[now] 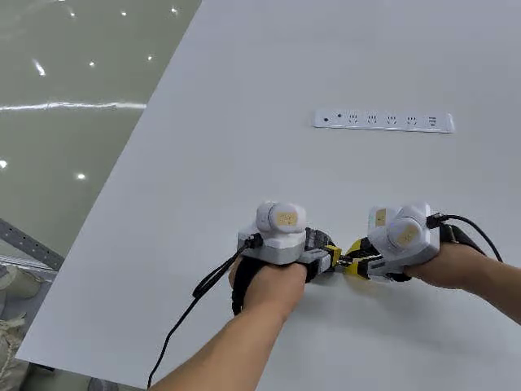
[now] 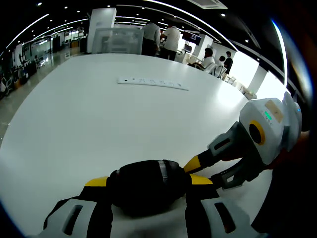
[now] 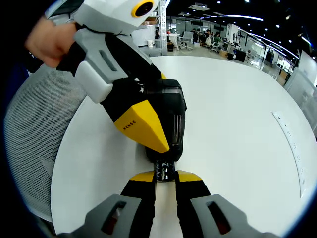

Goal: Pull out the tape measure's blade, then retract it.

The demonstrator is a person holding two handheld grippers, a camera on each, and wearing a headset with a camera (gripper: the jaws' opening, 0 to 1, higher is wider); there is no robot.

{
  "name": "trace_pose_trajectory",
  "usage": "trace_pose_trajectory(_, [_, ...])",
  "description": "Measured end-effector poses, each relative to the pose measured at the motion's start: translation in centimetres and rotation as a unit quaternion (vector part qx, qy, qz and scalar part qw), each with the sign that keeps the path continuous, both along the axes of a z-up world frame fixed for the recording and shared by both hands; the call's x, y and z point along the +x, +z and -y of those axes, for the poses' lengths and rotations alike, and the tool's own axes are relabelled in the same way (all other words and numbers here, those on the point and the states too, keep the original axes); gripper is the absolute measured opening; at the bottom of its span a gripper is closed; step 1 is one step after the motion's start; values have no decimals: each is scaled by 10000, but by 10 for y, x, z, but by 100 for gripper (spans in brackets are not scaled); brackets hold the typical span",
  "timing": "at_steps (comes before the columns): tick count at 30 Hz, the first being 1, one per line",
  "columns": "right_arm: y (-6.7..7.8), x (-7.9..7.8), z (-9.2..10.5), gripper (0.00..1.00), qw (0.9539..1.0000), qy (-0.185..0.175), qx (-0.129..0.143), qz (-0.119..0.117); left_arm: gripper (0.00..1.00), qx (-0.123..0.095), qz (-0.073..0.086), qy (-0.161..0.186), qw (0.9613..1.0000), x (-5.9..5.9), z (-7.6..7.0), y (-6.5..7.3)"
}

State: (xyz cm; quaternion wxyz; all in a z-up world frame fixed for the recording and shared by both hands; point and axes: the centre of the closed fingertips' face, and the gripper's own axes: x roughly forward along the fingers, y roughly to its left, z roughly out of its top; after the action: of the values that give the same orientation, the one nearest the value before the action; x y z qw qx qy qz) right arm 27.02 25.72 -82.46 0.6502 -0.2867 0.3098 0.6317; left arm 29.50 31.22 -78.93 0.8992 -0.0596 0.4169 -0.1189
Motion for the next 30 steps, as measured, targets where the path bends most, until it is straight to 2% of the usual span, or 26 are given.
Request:
trace_pose_trajectory(21, [1, 4, -9, 11, 9994, -342, -49, 95, 56, -2, 4, 6, 10000, 1, 0, -2])
trace_pose_trajectory(30, [1, 3, -11, 11, 9996, -105, -144, 203, 56, 2, -2, -4, 10000, 0, 0, -1])
